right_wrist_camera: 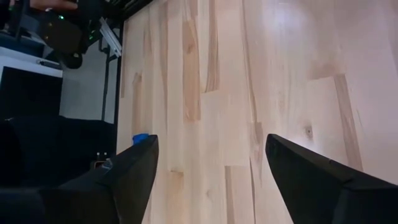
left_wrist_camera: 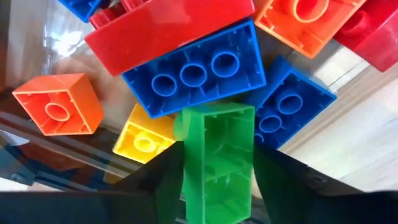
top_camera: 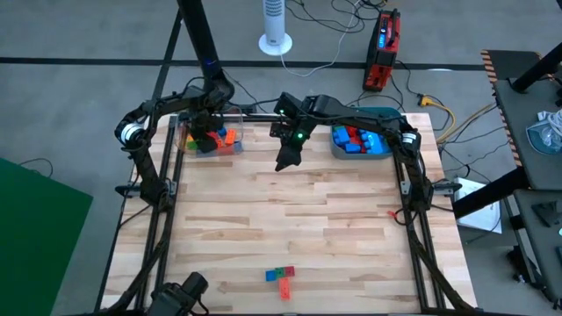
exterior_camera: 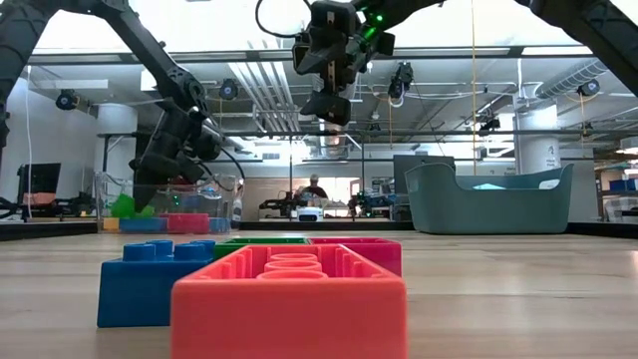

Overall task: Sort blocks by size
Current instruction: Remove the big green game piece from transparent bin to blue bin

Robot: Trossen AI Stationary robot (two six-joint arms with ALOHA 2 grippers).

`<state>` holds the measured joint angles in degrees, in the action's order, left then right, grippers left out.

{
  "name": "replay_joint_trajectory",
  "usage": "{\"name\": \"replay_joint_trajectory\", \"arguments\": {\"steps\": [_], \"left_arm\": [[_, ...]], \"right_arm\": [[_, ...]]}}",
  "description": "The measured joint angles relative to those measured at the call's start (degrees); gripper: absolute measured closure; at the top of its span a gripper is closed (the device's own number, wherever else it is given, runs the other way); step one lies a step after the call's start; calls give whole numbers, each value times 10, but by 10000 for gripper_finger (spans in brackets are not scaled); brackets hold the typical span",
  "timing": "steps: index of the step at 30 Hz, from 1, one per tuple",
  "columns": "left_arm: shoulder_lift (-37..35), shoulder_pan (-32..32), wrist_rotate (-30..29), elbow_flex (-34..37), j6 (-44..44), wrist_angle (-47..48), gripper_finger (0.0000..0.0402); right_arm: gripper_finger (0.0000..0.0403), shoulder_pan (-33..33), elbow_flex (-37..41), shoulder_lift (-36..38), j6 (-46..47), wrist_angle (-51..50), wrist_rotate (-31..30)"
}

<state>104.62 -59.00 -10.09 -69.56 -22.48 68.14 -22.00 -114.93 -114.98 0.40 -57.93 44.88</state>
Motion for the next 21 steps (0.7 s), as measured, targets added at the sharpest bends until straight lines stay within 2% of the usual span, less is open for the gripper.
{"name": "replay_joint_trajectory", "arguments": {"steps": [5,8,14,21], "left_arm": [[0,0,-3,0,0,2,274],[0,0,-5,0,0,1,292],[-2,0,-10,-11,6,24,290],[-25,1,-11,-82,7,58,290]], "right_arm": [[120,0,0,0,0,0,0],[117,0,0,0,4,0,0],[110,0,0,0,13,0,0],[114,0,0,3,27,-4,0]]}}
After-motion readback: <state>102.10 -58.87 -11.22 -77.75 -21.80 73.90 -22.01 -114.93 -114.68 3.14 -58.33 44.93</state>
